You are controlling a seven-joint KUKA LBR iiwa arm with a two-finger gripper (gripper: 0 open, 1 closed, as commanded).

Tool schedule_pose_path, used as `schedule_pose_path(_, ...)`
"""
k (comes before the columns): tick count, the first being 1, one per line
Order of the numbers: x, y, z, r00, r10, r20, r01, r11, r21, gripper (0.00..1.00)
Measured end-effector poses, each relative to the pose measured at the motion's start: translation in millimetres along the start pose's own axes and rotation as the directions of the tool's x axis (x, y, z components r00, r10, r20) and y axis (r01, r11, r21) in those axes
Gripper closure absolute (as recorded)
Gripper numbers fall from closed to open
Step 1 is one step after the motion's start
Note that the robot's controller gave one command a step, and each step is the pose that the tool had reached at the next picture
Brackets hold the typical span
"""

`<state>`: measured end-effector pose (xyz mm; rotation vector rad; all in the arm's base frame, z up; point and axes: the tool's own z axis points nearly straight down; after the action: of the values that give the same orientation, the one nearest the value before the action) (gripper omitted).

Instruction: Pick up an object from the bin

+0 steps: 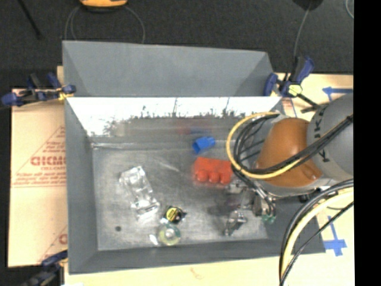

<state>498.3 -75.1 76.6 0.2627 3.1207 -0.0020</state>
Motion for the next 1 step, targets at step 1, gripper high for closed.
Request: schedule_pose_path(1,-1.8,-0.2,-1.5,1.0,0.0,0.005,0.0,1.0,0.0,1.0)
